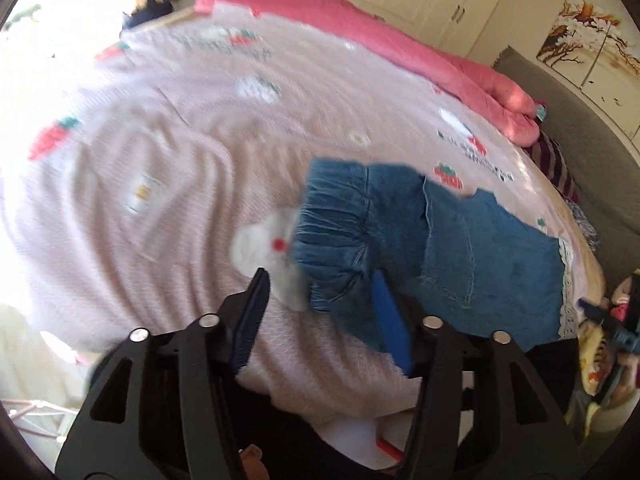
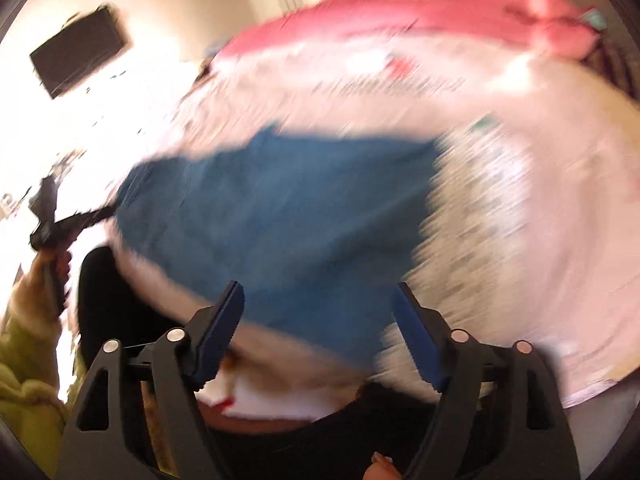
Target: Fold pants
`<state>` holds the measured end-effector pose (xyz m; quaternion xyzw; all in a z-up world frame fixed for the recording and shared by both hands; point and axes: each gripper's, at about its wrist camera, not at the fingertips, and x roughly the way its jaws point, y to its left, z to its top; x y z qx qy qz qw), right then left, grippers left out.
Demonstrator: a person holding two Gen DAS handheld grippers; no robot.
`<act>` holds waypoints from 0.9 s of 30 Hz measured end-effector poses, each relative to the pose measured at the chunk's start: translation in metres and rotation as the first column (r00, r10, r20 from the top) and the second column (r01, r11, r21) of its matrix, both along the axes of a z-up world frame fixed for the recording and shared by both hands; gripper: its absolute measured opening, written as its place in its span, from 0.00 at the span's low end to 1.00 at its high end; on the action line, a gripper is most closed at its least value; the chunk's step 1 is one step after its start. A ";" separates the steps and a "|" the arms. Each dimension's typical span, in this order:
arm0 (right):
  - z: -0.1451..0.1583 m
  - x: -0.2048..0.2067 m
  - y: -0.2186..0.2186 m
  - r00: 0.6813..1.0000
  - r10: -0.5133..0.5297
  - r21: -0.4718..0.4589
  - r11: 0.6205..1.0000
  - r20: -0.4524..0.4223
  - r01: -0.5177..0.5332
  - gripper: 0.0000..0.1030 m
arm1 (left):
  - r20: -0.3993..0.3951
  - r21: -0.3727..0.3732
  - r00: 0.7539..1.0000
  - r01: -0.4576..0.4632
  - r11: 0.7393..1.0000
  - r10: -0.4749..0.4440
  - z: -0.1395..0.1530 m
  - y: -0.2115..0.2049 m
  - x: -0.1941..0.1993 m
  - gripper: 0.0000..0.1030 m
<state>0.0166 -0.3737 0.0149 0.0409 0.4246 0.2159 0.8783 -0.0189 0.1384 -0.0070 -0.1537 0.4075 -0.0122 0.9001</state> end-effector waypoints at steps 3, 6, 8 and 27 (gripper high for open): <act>0.004 0.020 -0.028 0.994 -0.111 -0.004 0.994 0.017 0.111 0.76 | 0.079 0.065 0.997 0.002 0.998 -0.007 0.032 -0.009 -0.006 0.58; 0.002 0.044 -0.054 0.981 -0.190 0.026 0.981 0.021 0.190 0.77 | 0.119 0.084 0.988 0.093 0.992 -0.103 0.050 -0.036 0.010 0.72; -0.003 0.061 -0.067 0.975 -0.222 0.078 0.972 -0.003 0.221 0.78 | 0.119 0.087 0.977 0.167 0.982 -0.177 0.055 -0.063 0.032 0.72; -0.016 0.115 -0.069 0.984 -0.176 0.036 0.983 -0.031 0.177 0.08 | -0.169 0.061 0.896 0.426 0.903 -0.411 -0.037 -0.222 0.212 0.14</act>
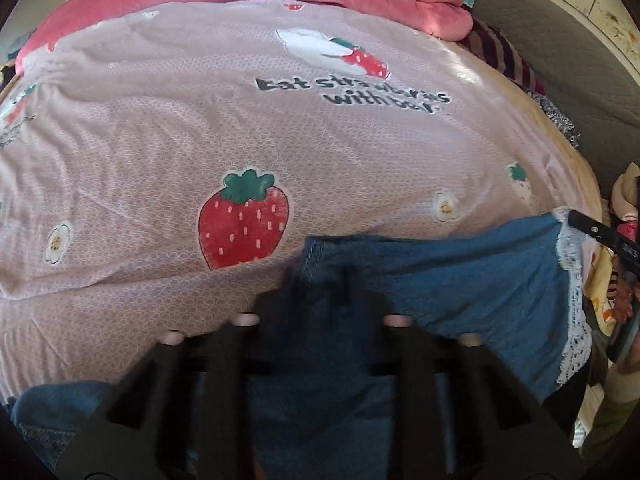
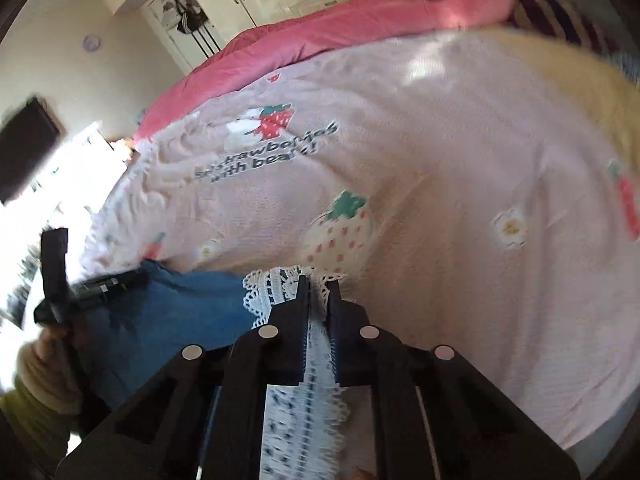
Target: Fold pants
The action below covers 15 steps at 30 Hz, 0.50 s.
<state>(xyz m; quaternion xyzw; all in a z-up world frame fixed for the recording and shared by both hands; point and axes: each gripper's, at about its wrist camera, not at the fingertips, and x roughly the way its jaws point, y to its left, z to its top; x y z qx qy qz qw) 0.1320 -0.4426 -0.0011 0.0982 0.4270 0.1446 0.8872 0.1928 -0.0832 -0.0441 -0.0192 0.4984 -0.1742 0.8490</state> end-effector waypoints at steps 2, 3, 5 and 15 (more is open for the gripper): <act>-0.005 0.000 0.004 1.000 0.001 -0.048 0.999 -0.006 -0.002 0.08 | 0.003 -0.008 1.000 0.002 1.000 -0.002 -0.002 0.000 0.004 0.13; -0.012 0.001 0.011 1.000 0.014 -0.098 0.995 -0.023 -0.016 0.08 | 0.006 -0.003 1.000 0.000 1.000 0.000 -0.003 0.000 0.005 0.13; -0.026 0.003 0.021 0.999 0.027 -0.167 0.985 -0.044 -0.034 0.08 | 0.015 -0.005 1.000 -0.011 1.000 0.011 -0.004 0.002 0.007 0.13; -0.019 0.005 -0.002 0.999 -0.016 0.058 0.998 -0.049 0.019 0.50 | 0.001 -0.003 1.000 0.006 1.000 -0.006 -0.004 0.000 0.014 0.37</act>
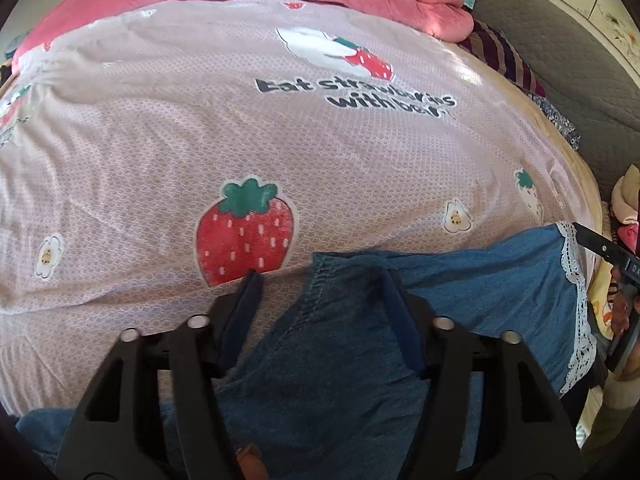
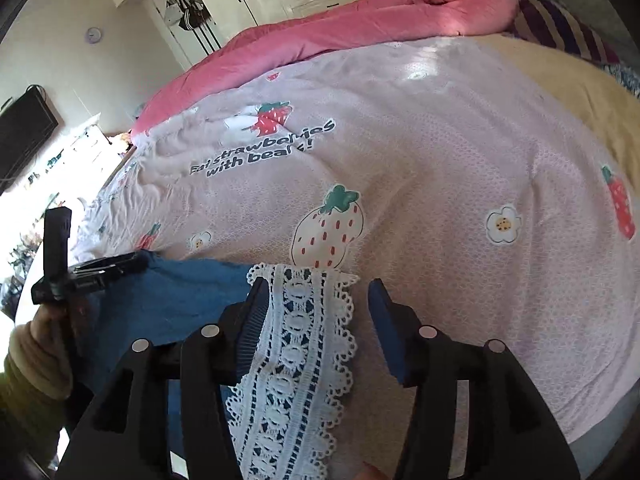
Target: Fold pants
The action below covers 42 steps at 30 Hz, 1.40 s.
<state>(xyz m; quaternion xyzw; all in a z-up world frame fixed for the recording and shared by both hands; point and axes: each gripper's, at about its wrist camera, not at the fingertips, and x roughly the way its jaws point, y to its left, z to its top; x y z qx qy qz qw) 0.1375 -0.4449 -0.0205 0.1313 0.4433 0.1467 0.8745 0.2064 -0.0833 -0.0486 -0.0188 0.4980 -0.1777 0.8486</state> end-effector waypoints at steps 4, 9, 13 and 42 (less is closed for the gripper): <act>-0.015 0.013 0.013 0.997 0.054 0.045 0.998 -0.050 -0.052 0.49 | 0.004 0.023 1.000 0.018 1.000 -0.018 0.000 -0.015 0.001 0.09; -0.010 0.004 0.028 0.993 0.115 0.005 0.993 -0.022 -0.115 0.27 | 0.037 -0.013 0.999 0.003 1.000 -0.002 0.010 -0.007 0.001 0.05; 0.011 -0.003 0.035 0.990 0.131 -0.087 0.988 0.055 -0.126 0.24 | 0.109 -0.054 0.994 -0.002 0.999 0.008 0.032 0.000 -0.002 0.05; 0.034 -0.075 0.067 0.973 0.106 -0.205 0.977 0.204 -0.063 0.70 | 0.281 0.039 0.958 -0.080 0.996 0.066 0.065 0.003 -0.046 0.38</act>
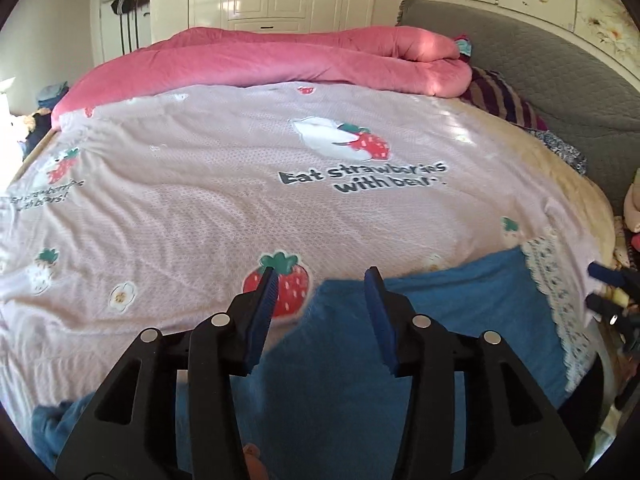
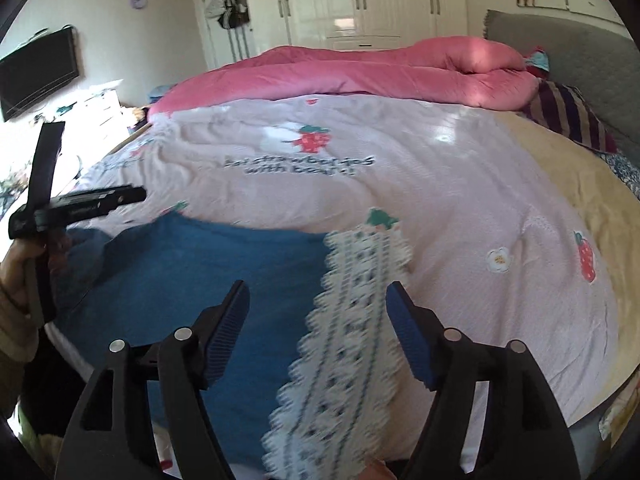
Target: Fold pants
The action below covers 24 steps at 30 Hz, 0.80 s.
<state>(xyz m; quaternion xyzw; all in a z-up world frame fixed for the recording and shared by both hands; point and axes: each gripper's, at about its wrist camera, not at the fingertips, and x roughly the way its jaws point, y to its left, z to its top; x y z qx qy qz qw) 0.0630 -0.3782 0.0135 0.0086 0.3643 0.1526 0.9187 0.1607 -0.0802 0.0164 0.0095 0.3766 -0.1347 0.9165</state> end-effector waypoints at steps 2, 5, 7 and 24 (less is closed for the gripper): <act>-0.004 -0.010 0.013 0.999 0.030 -0.002 1.000 -0.019 -0.030 0.70 | 0.014 -0.005 1.000 0.001 1.000 -0.001 0.006 0.000 -0.013 0.45; -0.006 -0.022 0.028 0.999 0.047 -0.032 0.998 -0.018 -0.047 0.72 | 0.020 -0.017 1.000 0.003 1.000 -0.003 0.012 0.001 -0.032 0.48; -0.006 -0.027 0.036 0.998 0.062 -0.042 0.997 -0.022 -0.063 0.73 | 0.020 -0.023 1.000 0.008 1.000 -0.008 0.014 0.003 -0.044 0.55; -0.032 -0.044 0.059 0.969 0.159 0.033 0.987 -0.188 -0.156 0.74 | -0.076 0.024 0.997 -0.007 1.000 0.009 -0.025 0.025 -0.102 0.71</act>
